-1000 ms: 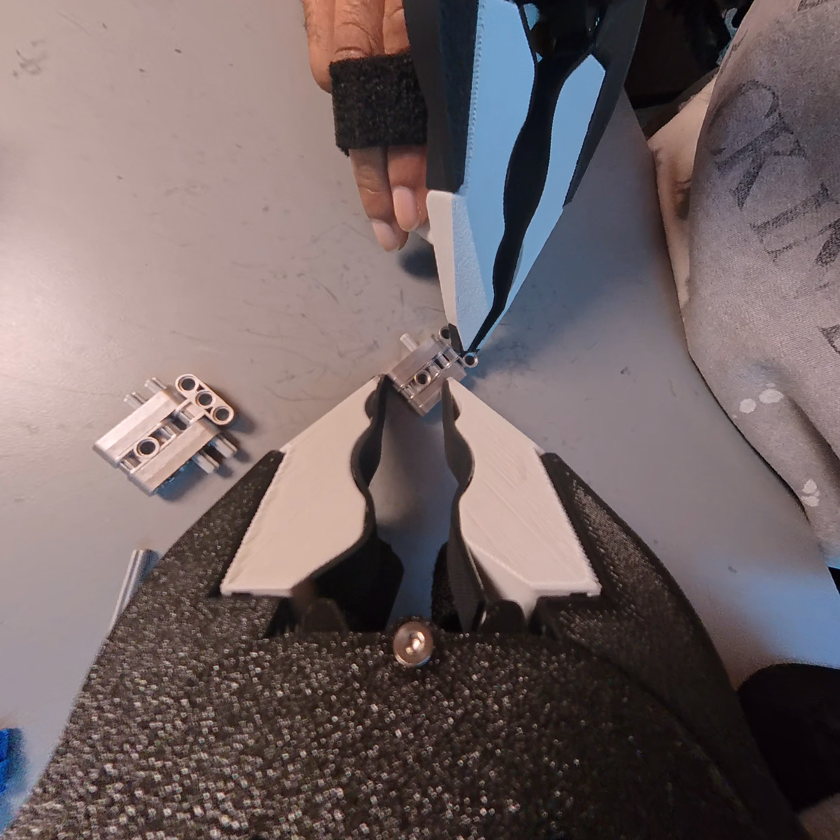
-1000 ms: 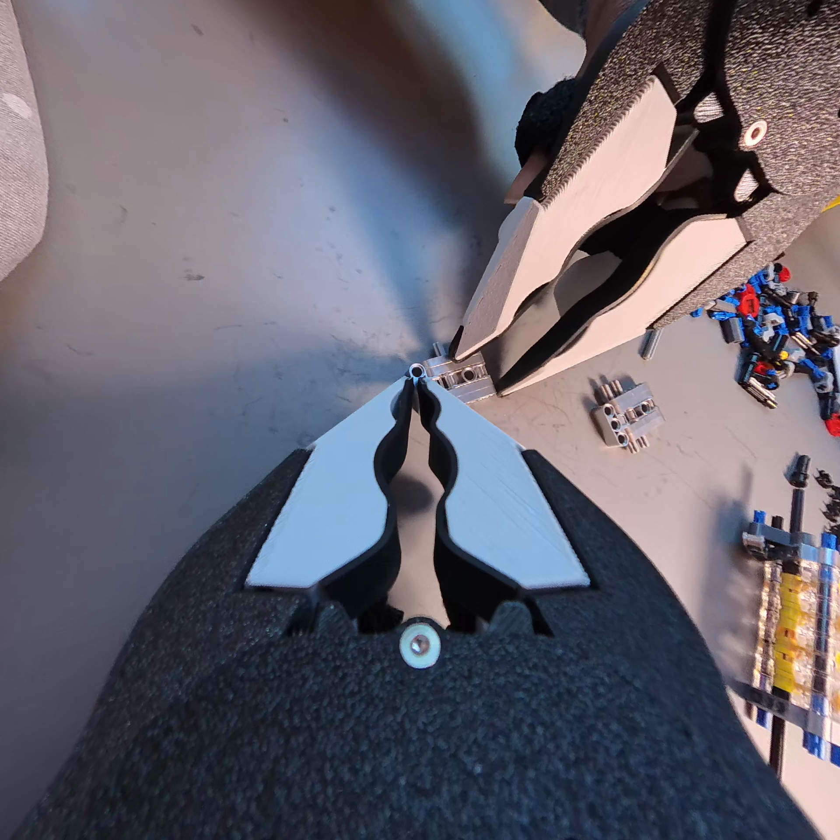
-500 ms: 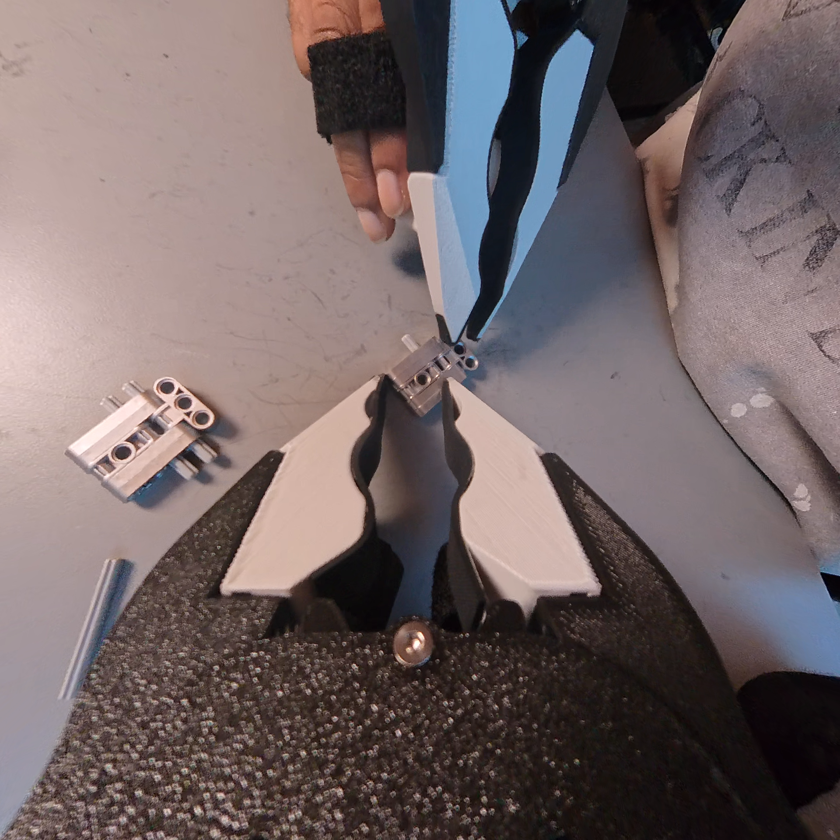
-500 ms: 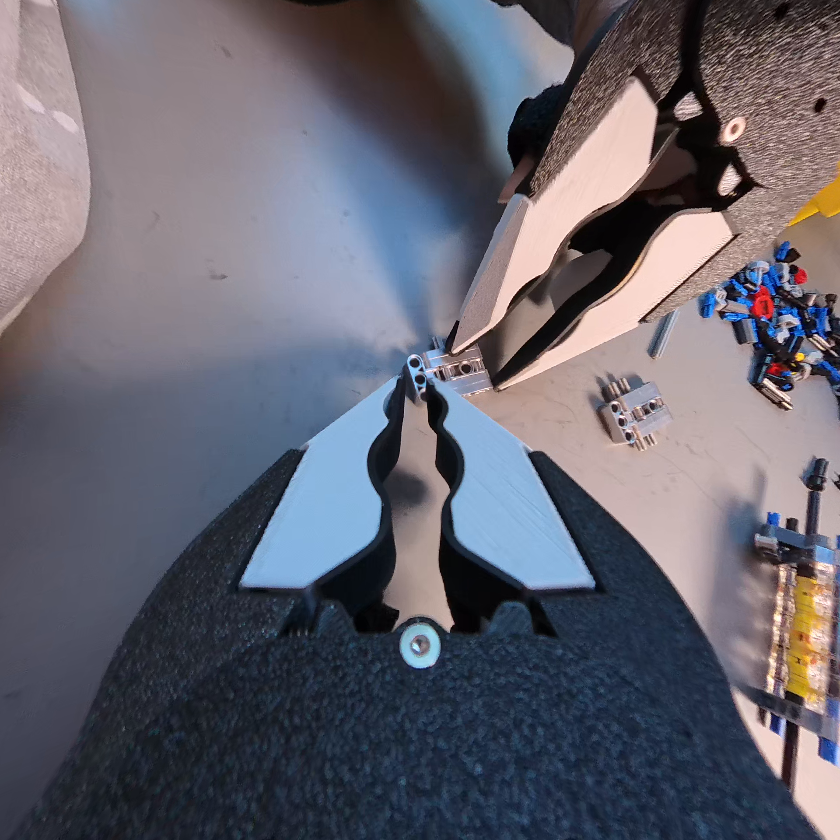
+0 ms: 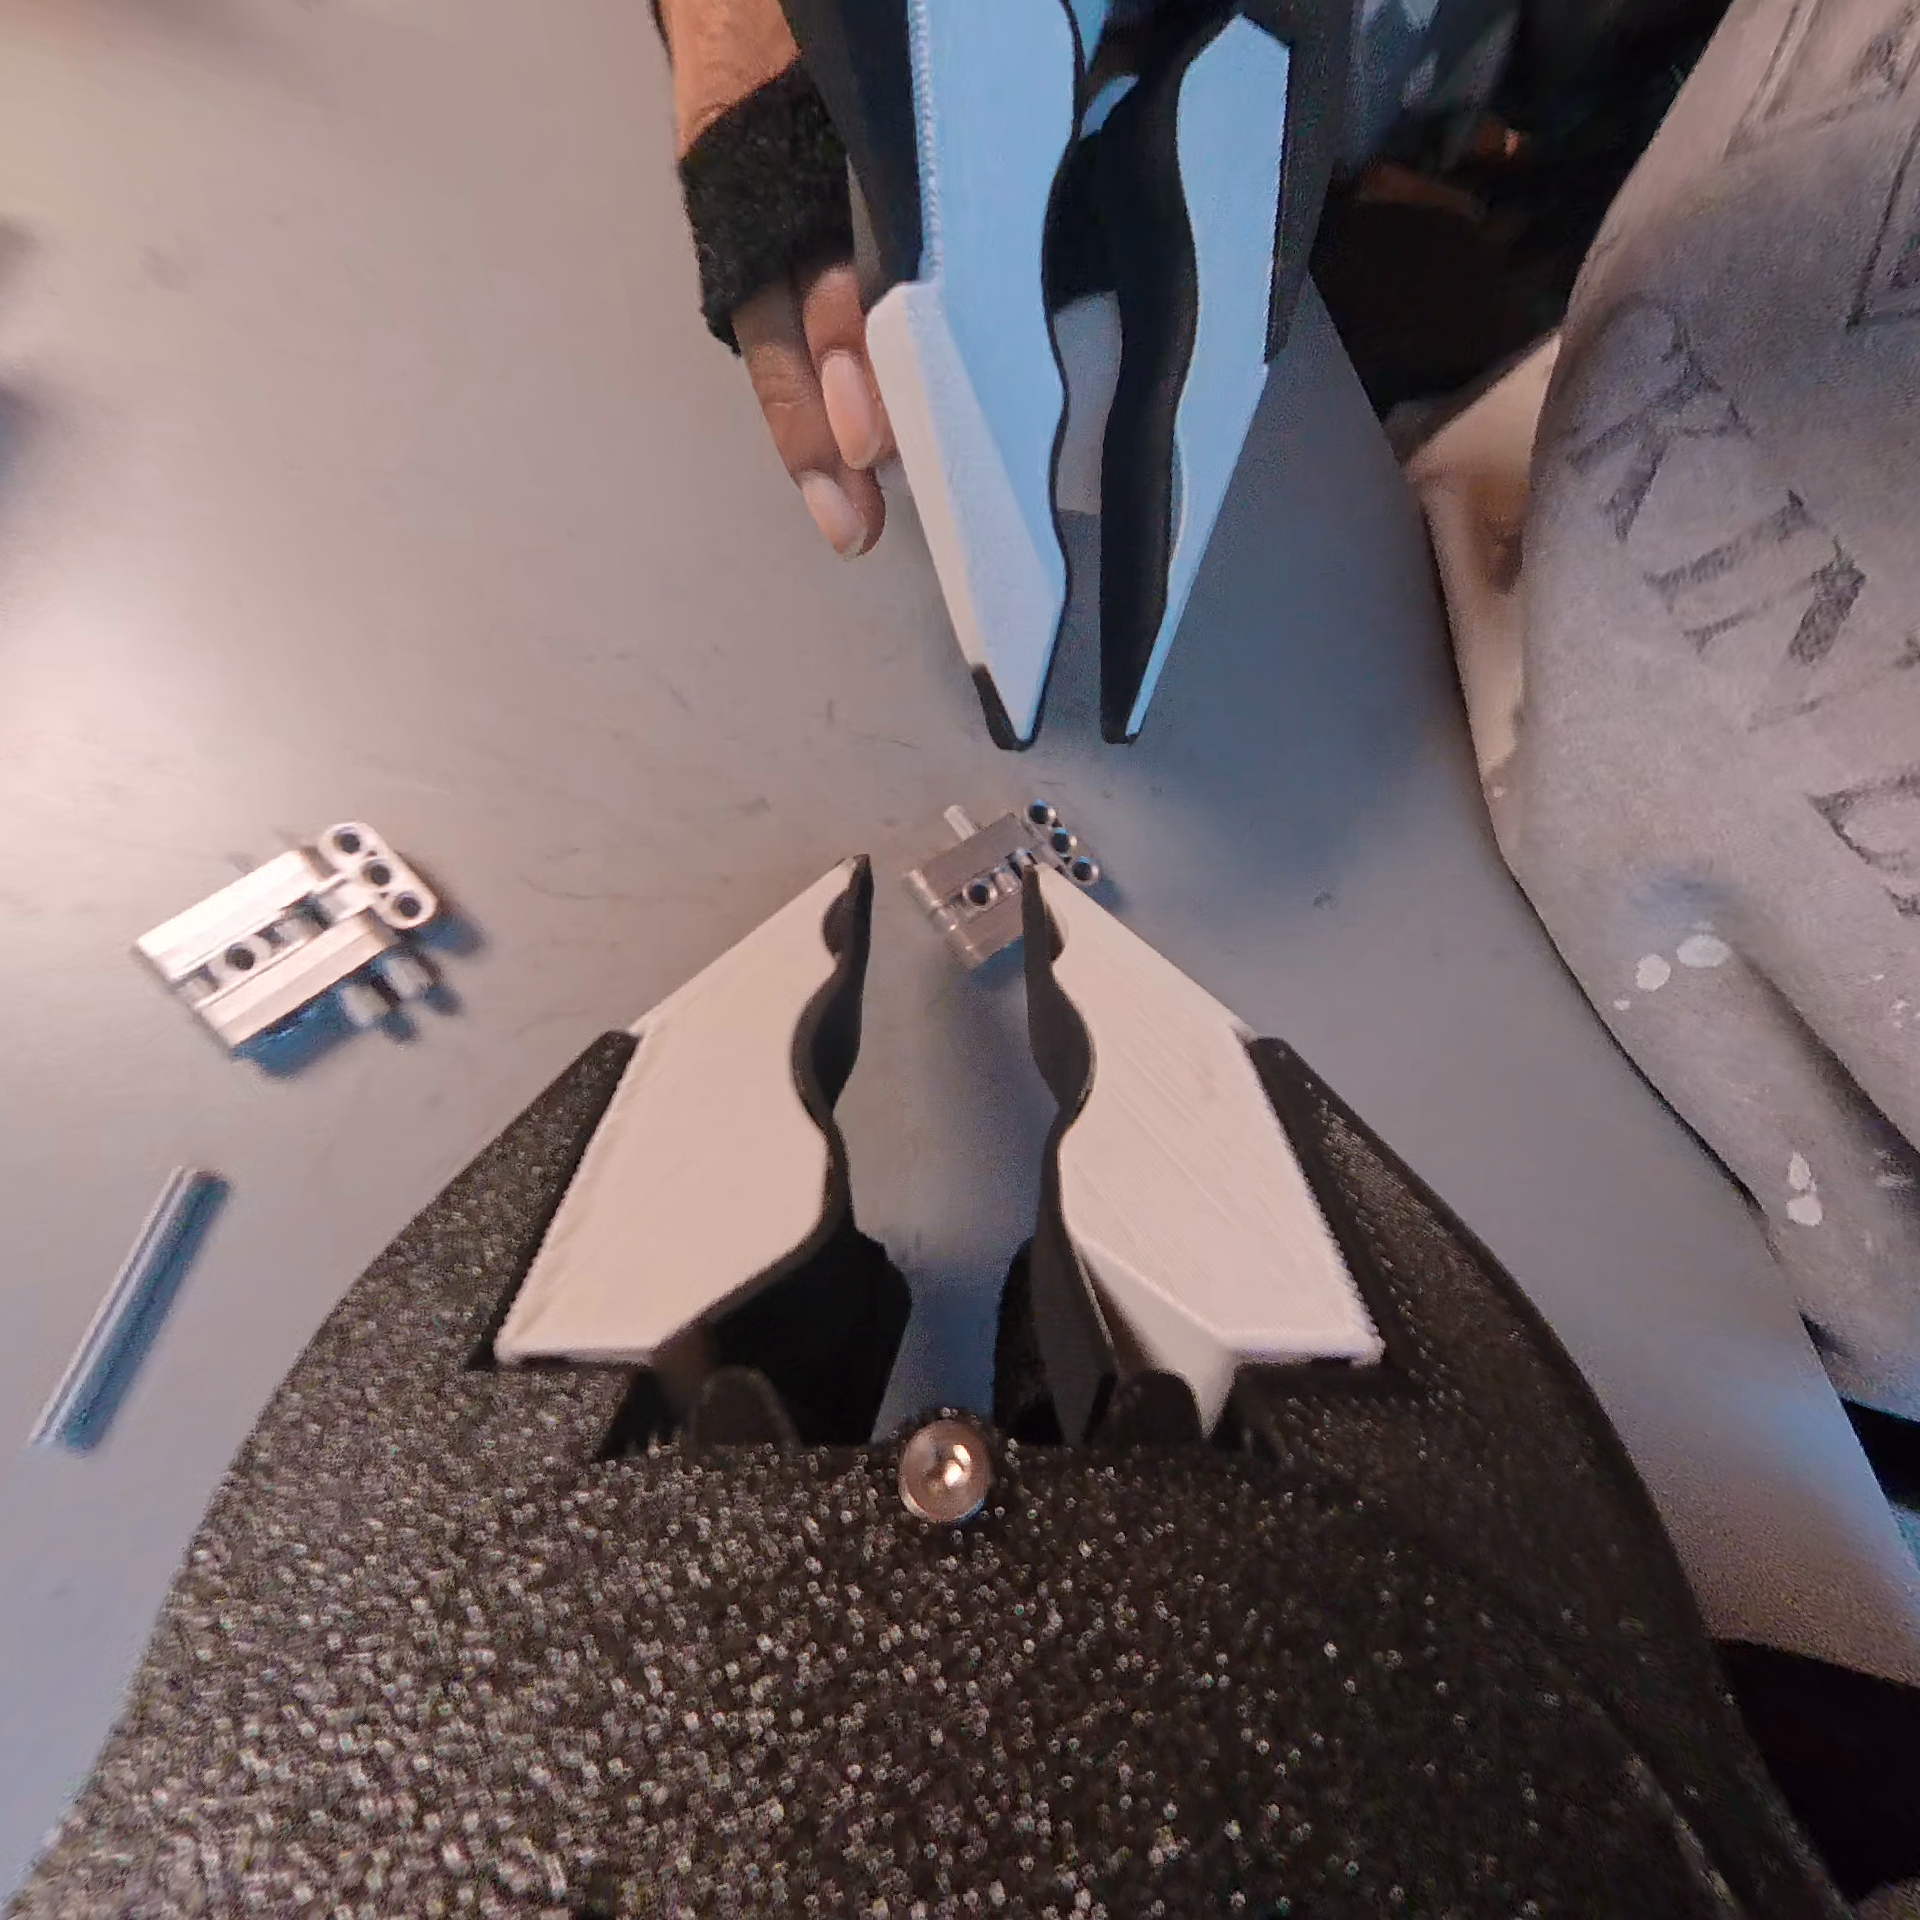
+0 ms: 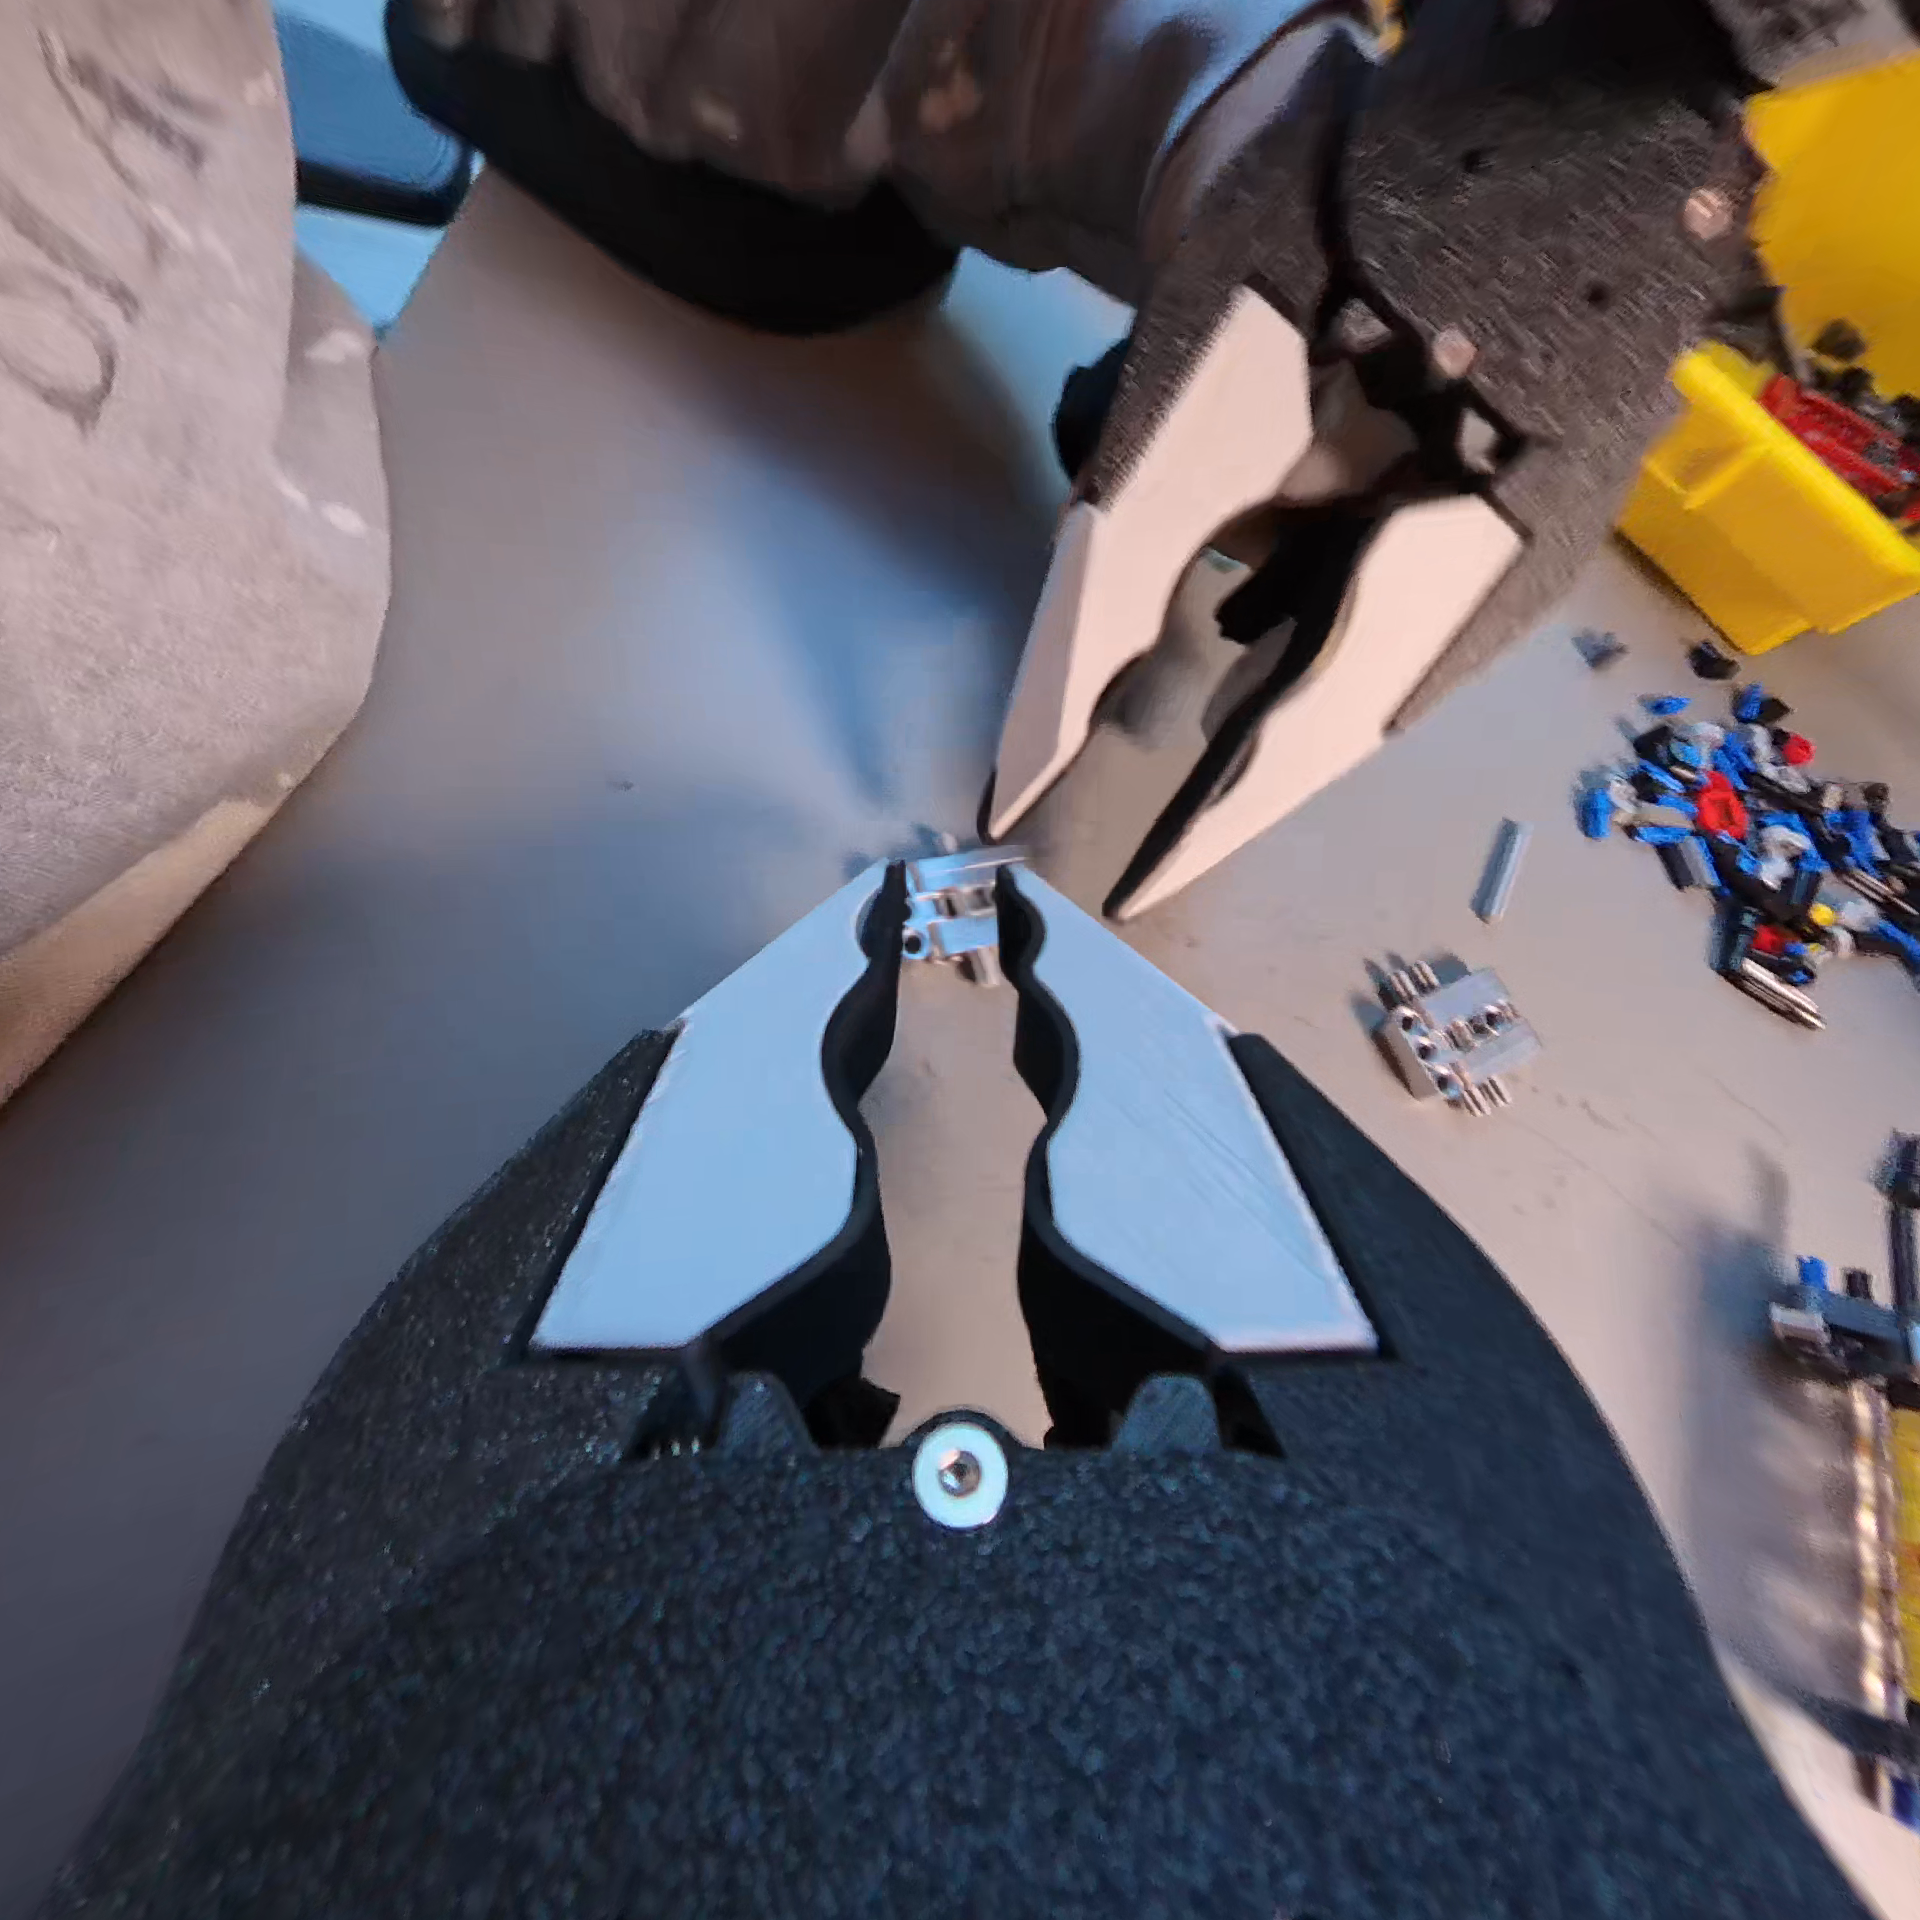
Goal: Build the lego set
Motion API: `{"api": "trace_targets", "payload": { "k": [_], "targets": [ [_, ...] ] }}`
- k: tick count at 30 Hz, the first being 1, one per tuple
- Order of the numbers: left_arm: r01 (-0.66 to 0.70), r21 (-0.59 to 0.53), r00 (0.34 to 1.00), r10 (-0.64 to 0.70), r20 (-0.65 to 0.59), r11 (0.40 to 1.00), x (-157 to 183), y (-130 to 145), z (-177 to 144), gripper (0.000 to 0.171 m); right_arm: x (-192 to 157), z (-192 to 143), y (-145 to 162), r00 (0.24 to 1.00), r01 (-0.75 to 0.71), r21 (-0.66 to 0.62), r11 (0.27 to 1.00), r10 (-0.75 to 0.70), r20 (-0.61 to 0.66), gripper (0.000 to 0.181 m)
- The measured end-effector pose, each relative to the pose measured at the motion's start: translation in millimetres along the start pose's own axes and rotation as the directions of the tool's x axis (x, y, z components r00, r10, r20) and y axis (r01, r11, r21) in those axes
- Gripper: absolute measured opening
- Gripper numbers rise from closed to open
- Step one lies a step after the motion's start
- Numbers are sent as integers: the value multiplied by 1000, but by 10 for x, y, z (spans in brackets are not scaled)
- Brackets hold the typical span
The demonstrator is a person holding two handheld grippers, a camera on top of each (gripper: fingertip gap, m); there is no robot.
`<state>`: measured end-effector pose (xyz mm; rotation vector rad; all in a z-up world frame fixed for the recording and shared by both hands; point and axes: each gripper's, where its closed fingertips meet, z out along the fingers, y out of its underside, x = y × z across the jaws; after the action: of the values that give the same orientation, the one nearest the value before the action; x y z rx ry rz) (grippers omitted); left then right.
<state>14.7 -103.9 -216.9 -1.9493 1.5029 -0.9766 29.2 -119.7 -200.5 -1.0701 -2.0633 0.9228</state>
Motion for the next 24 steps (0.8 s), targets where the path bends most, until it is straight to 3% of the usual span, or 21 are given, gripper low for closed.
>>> {"api": "trace_targets", "payload": {
  "k": [1, 4, 8, 11, 18, 24],
  "targets": [
    [12, 26, 999, -13, 42, 1000, -50, -25, -74, 27, 77, -44, -1, 999, -23, 18, 1000, 23, -27, 17],
    [68, 64, 951, -84, 299, 996, -422, 50, -377, 27, 317, -164, 30, 988, -89, 67, 994, 96, -118, 22],
    [140, 143, 798, -197, 570, 980, -946, 258, -798, 27, 550, -238, 104, 963, -145, 90, 985, 161, -214, 24],
    [144, 177, 792, -221, 570, 974, -1120, 236, -847, 26, 651, -282, 92, 949, -168, 120, 978, 193, -247, 24],
    [183, 37, 842, -176, 510, 982, -1277, 392, -649, 20, 740, -397, 129, 928, -234, 161, 959, 269, -258, 24],
    [233, 71, 835, -237, 497, 970, -1238, 406, -628, 11, 713, -338, 161, 934, -216, 120, 969, 241, -264, 28]
  ]
}}
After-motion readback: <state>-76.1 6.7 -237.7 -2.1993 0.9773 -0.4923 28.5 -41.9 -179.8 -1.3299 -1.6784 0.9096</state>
